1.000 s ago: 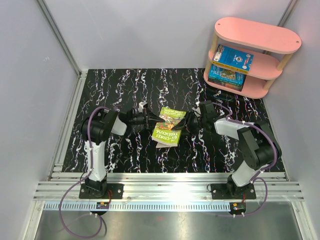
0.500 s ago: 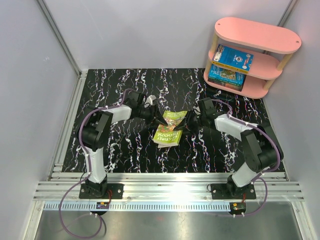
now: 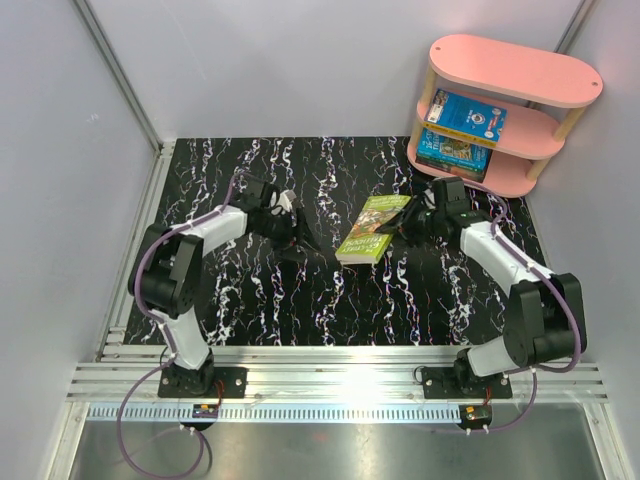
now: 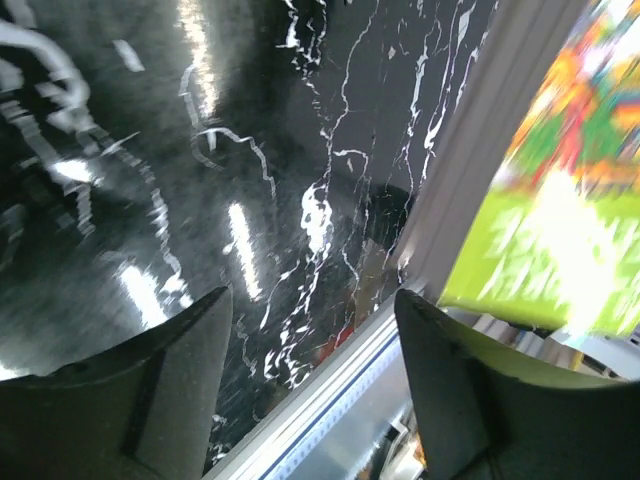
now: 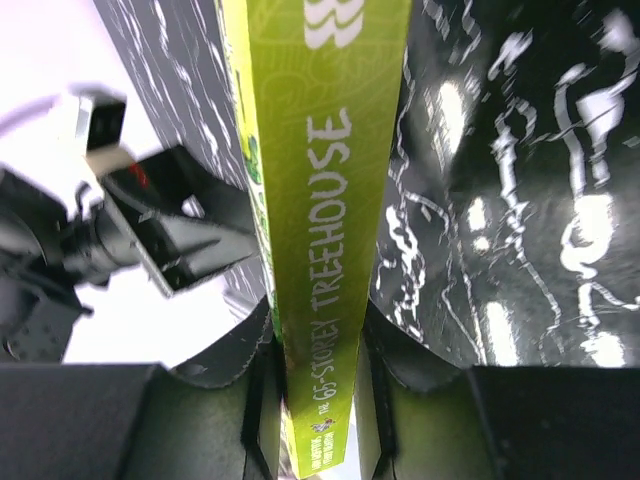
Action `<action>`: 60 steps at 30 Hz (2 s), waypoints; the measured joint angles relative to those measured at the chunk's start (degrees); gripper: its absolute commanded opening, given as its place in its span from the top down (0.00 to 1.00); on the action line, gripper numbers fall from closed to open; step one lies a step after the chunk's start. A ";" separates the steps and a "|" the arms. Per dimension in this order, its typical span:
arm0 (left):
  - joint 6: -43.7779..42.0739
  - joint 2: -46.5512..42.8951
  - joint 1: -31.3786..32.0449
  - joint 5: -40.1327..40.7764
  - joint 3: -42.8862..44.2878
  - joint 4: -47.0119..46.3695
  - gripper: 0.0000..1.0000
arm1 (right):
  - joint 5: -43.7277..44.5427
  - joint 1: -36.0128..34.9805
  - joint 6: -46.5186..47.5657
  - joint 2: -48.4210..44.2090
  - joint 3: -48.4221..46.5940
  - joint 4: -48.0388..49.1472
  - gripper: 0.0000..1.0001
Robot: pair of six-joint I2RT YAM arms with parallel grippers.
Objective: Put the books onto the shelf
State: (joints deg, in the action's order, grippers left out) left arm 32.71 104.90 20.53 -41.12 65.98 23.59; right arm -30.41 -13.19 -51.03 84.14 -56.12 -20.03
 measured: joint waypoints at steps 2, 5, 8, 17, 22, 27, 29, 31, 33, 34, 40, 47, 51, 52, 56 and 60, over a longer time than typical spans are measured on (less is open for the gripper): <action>-0.48 -1.97 -0.90 1.44 -0.50 0.85 0.27 | 0.26 1.70 0.04 -0.55 0.00 0.07 1.00; -1.07 -3.63 -2.03 2.97 -1.51 1.27 0.27 | 0.44 3.50 0.07 -0.68 -0.04 -0.26 1.00; -1.25 -3.72 -2.62 3.56 -2.32 1.88 0.27 | 0.42 5.11 -0.85 -0.94 -0.81 -1.29 1.00; -1.49 -3.76 -3.06 4.39 -2.82 3.58 0.28 | -0.09 12.02 -18.12 -6.49 -1.57 13.97 1.00; -1.86 -4.26 -3.19 4.42 -2.84 3.82 0.29 | 0.76 18.12 -25.05 -5.44 -5.05 22.03 1.00; -2.38 -4.87 -3.26 4.46 -2.84 4.17 0.30 | 2.34 23.91 -28.79 -2.27 -10.23 26.05 1.00; -2.58 -5.44 -3.26 4.50 -2.84 4.22 0.30 | 2.54 25.99 -30.29 -0.68 -11.82 27.98 1.00; -2.78 -6.05 -3.26 4.52 -2.84 4.24 0.30 | 3.10 27.61 -31.54 0.72 -13.14 28.87 1.00; -2.97 -6.49 -3.26 4.59 -2.82 4.26 0.30 | 3.78 28.68 -32.39 2.05 -14.47 29.14 1.00; -3.15 -6.67 -3.26 4.74 -2.82 4.39 0.30 | 4.13 29.05 -32.79 2.67 -15.04 29.24 1.00; -3.87 -7.96 -3.69 5.57 -2.82 5.64 0.30 | 6.34 29.97 -34.75 4.17 -15.89 29.68 1.00; -3.98 -8.17 -4.76 5.60 -2.82 6.10 0.30 | 13.33 29.92 -38.38 8.35 -16.17 35.28 1.00; -3.96 -8.17 -4.96 5.57 -2.82 6.32 0.31 | 21.44 28.44 -39.21 13.03 -19.80 34.07 1.00; -3.96 -8.17 -5.01 5.57 -2.82 6.34 0.31 | 23.28 27.78 -39.28 14.12 -20.94 33.59 1.00; -3.98 -8.17 -5.01 5.57 -2.82 6.51 0.31 | 30.69 23.87 -39.45 18.95 -27.02 32.24 1.00; -3.98 -8.55 -5.05 5.55 -2.82 7.04 0.31 | 34.32 19.80 -40.44 22.82 -30.75 33.24 1.00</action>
State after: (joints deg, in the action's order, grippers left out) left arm 28.73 96.36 15.49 -35.57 63.16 30.63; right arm 3.90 6.61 -91.46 106.96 -86.87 13.21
